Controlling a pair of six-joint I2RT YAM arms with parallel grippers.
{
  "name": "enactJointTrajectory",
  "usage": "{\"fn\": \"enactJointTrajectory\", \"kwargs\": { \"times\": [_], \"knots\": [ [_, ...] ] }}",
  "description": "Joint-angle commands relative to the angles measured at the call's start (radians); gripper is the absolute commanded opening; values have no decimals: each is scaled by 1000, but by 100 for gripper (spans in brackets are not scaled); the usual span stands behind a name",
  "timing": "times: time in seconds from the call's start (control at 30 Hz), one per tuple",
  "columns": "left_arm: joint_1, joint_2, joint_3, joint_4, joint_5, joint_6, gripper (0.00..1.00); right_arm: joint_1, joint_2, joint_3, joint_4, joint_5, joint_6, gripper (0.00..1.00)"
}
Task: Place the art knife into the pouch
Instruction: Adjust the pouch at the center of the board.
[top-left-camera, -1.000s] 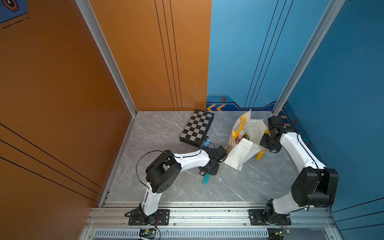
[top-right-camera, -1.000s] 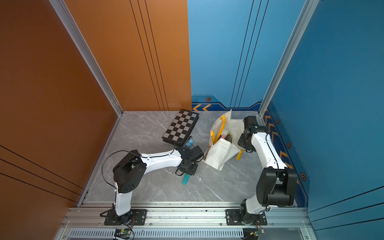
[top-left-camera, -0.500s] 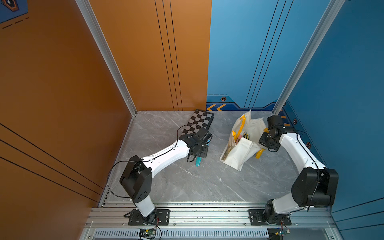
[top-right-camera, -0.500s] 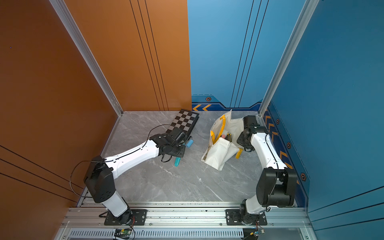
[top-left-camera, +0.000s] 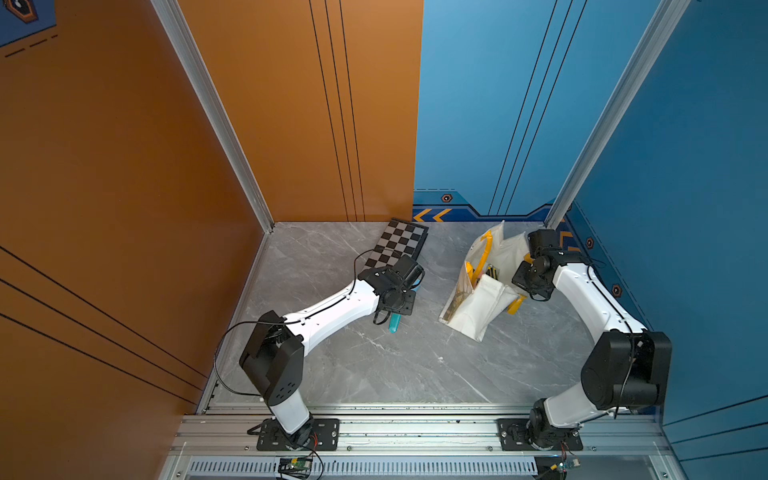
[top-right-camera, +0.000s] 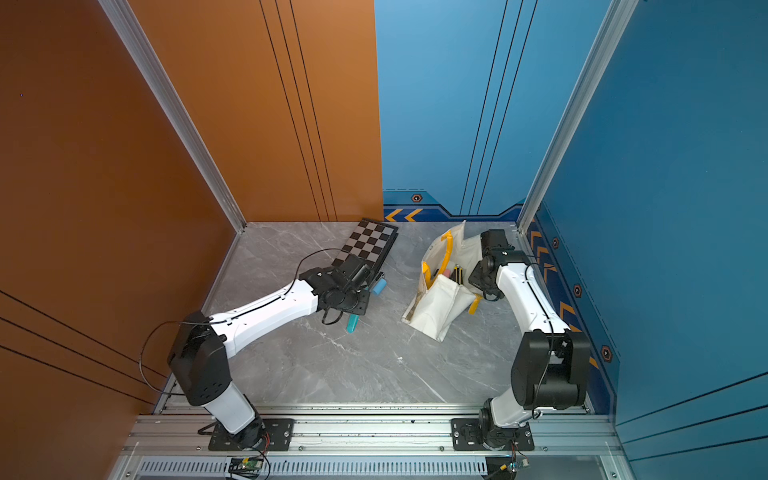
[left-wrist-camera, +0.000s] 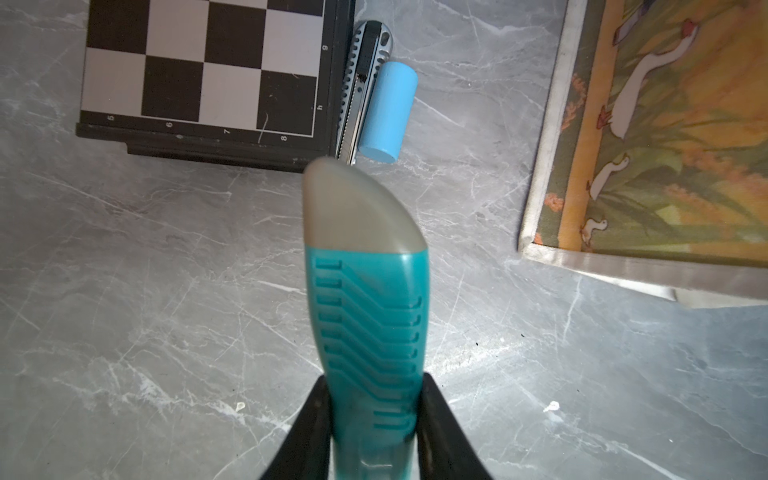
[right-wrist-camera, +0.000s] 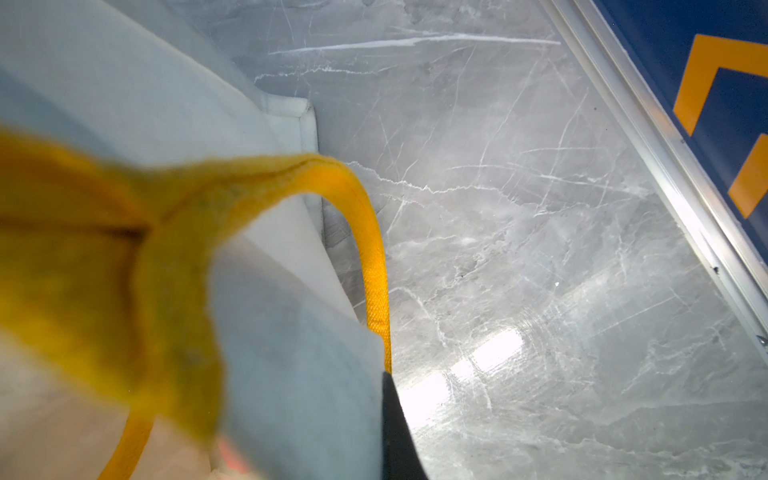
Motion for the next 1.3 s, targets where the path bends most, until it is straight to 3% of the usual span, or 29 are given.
{"fn": "enactJointTrajectory", "kwargs": {
  "times": [0.0,0.57,1.03,1.27],
  "knots": [
    [11,-22,-2,-23,-23,12,28,12,19,20,20,5,17,0],
    [75,-51,45,-47,24,82,27,113,82,55,30,34,84,0],
    [175,-55,273,-53,99,168,27,230,92,95,-4,42,116,0],
    [174,-33,393,-53,113,213,27,232,5,39,-81,142,98,0]
  ]
}}
